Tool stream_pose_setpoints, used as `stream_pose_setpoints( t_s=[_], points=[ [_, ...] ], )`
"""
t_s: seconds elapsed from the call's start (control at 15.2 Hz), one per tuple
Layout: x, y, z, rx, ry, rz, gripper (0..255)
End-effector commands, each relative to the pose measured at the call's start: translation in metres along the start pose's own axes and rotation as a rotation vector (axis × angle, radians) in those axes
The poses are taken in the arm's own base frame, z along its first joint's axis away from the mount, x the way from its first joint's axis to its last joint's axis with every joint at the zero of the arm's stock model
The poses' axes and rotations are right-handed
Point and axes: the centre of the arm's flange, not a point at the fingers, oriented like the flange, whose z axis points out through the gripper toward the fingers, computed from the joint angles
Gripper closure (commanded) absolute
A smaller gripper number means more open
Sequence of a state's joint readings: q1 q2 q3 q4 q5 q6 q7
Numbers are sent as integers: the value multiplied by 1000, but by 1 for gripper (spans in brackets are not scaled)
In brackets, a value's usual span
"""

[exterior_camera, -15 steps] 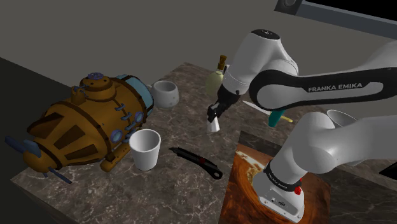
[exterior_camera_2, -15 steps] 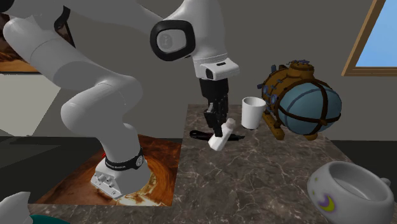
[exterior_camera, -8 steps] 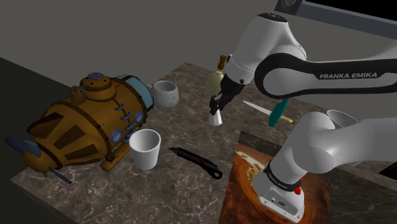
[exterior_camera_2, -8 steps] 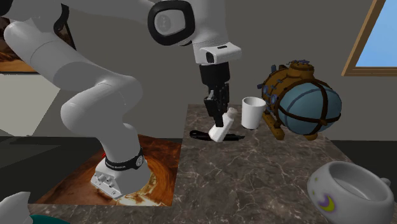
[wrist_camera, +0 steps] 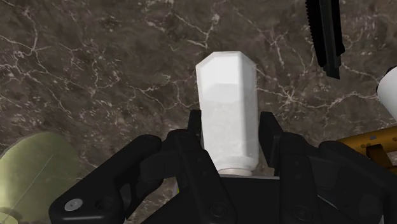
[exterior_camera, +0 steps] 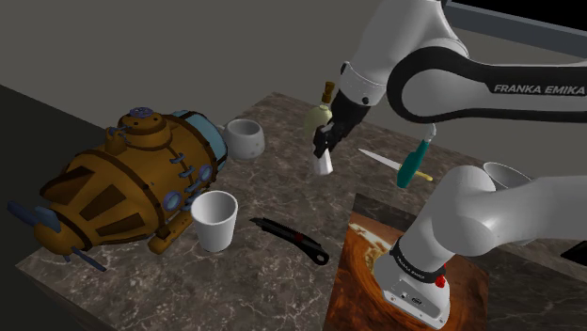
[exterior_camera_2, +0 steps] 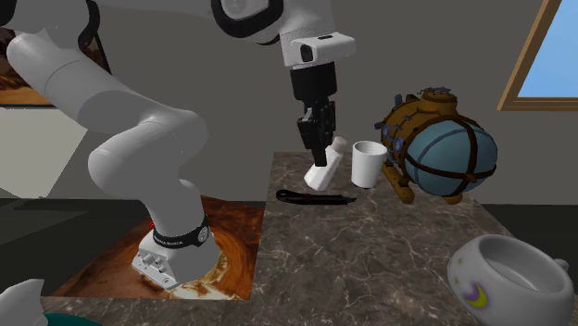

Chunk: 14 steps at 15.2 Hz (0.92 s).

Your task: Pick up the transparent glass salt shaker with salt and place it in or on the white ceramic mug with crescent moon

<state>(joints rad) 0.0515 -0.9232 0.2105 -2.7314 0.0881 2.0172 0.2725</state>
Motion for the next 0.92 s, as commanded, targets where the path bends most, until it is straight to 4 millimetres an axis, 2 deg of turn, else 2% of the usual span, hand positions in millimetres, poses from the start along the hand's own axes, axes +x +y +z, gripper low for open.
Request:
stream_pose_setpoints(
  t_s=[0.0, 0.13, 0.86],
  points=[
    [3, 1, -12, 0, 0, 0, 255],
    [4, 1, -20, 0, 0, 0, 255],
    [147, 0, 5, 0, 0, 0, 255]
  ],
)
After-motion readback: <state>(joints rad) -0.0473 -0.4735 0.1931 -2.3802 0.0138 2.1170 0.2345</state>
